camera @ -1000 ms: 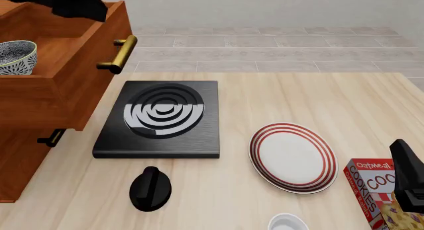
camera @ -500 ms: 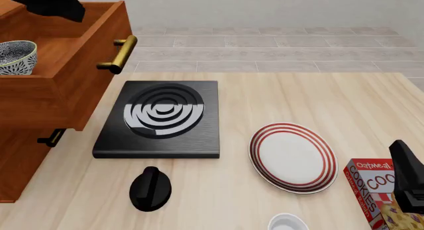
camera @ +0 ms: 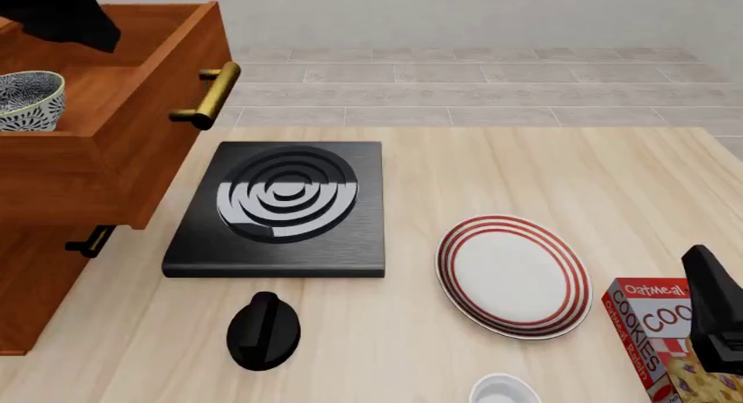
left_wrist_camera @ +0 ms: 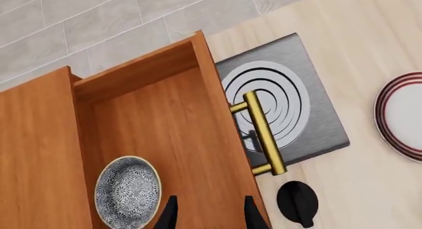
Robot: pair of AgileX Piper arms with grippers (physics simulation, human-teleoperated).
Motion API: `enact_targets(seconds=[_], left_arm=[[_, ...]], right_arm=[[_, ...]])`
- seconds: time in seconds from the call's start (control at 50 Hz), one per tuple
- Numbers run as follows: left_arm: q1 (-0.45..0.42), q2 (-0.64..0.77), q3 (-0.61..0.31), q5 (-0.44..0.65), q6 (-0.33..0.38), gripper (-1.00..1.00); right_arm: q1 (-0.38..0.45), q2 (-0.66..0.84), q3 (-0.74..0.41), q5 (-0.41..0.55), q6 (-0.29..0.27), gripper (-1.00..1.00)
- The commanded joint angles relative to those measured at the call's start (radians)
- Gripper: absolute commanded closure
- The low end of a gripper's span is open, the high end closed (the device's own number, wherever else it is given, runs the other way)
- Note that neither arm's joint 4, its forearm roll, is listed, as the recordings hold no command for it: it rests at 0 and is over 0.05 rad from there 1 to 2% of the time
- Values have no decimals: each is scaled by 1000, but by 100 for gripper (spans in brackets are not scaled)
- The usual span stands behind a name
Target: Pick the akita bowl in the top layer of the wooden cabinet and place it on the plate.
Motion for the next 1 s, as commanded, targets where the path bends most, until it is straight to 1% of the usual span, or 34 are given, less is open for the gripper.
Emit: enact_targets(seconds=[0.02, 0.2, 0.24, 0.58, 1.0], left_arm=[[49, 9, -3, 1, 18, -100], [95, 27, -18, 1, 27, -100], [93, 31, -20, 1, 20, -100], [146, 69, -28, 1, 41, -100], [165, 115, -41, 0, 38, -100]], right_arm=[[0, 2, 0, -2, -1, -100], [0, 1, -1, 0, 0, -100], [0, 1, -1, 0, 0, -100], [-1, -2, -3, 2, -1, -100], [3, -2, -3, 1, -6, -100]])
